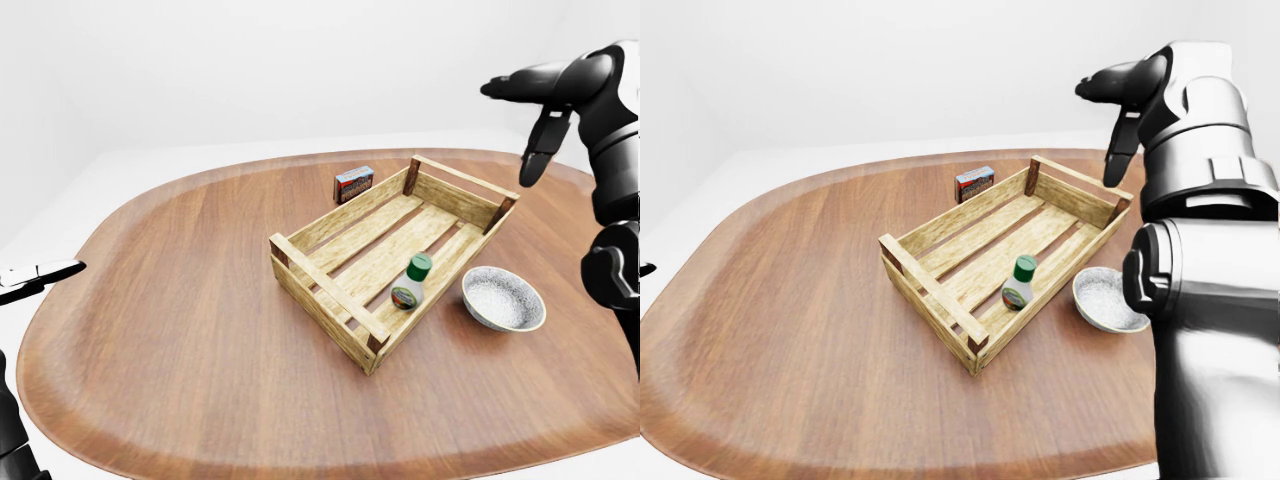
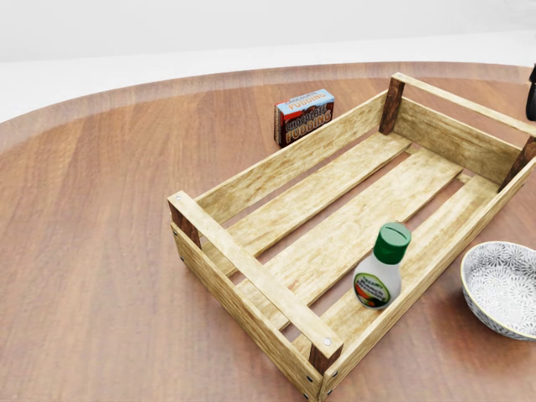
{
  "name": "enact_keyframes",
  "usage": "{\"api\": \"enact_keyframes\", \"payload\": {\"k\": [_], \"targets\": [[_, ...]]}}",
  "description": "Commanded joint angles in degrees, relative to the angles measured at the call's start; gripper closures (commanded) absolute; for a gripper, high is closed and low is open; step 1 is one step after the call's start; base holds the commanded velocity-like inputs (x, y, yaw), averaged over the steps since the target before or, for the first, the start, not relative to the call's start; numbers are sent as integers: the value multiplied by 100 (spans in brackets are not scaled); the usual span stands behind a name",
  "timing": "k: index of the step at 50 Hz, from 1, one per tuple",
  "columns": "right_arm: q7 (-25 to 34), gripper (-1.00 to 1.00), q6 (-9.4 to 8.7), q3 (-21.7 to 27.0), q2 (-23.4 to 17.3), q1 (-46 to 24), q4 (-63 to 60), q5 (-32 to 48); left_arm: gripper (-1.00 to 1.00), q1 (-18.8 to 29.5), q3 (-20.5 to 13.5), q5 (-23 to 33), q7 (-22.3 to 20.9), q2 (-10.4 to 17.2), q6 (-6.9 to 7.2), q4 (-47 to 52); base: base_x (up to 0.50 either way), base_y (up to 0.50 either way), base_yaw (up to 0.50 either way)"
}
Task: Pick up the salad dressing and put it in the tray.
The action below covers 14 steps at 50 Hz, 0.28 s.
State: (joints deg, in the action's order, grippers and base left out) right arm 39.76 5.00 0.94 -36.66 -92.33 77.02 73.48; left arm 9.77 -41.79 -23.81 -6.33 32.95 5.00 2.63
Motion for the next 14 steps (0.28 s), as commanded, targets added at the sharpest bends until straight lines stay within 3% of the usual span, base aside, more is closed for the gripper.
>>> {"api": "enact_keyframes", "payload": {"k": [1,9,14], "targets": [[24,-100,0,73,-614,-1774,-118,534,-100,16,-3,-13,15,4,0,62,0,0,0],[24,-100,0,298,-689,-2754,-143,438,-100,17,-1,-12,30,-3,0,121,0,0,0],[24,-100,0,373,-741,-2767,-131,351,-100,7,-13,-13,22,-4,0,133,0,0,0]]}}
